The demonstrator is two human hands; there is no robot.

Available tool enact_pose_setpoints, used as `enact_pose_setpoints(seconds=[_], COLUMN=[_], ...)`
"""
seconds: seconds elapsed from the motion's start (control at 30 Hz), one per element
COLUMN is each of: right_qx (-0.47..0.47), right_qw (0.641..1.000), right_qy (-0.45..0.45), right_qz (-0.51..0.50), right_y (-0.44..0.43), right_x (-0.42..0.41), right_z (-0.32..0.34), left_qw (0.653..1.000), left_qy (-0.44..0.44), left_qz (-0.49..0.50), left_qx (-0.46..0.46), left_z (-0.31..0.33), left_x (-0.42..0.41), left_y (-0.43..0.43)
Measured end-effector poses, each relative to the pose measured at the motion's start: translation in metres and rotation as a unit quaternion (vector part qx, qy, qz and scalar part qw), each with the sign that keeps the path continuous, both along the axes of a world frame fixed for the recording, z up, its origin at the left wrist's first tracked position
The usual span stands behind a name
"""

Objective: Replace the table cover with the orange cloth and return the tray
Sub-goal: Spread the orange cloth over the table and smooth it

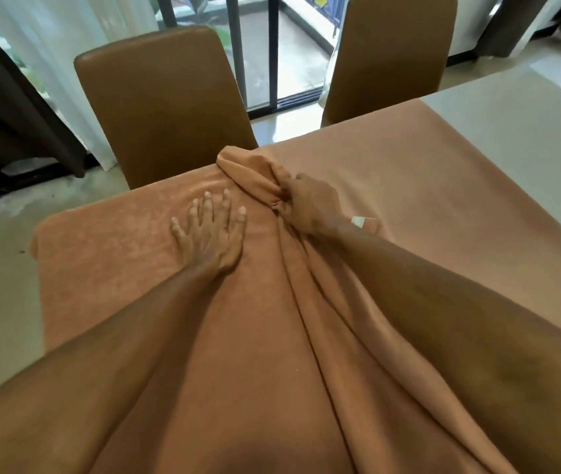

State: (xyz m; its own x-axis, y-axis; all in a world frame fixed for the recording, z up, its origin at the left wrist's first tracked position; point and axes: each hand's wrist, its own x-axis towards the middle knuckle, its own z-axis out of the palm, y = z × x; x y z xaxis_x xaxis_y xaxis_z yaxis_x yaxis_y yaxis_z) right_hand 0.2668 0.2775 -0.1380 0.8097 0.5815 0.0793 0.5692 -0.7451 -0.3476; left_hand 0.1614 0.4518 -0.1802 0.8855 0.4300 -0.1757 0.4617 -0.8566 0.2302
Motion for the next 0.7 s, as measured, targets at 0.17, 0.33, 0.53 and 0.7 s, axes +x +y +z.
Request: enact_pose_setpoints(seconds=[0.17,0.33,0.53,0.7], right_qx=[0.092,0.096,0.047,-0.043], right_qw=[0.960,0.926,0.970,0.995], right_qy=[-0.071,0.096,0.125,0.005], right_qz=[-0.254,-0.351,-0.205,-0.095], right_y=[-0.094,-0.162,-0.123,-0.099], right_x=[0.071,0.085,0.030,0.022], right_z=[0.037,0.033,0.000,-0.007], left_qw=[0.999,0.998,0.993,0.998], left_qy=[0.035,0.026,-0.046,0.015], left_qz=[0.004,0.046,-0.105,-0.065], left_qx=[0.012,0.021,0.005,0.001], left_z=[0.014,0.022,0.015,-0.003], left_x=[0.017,0.032,0.047,0.058], left_y=[0.009,-0.006,-0.101,-0.113])
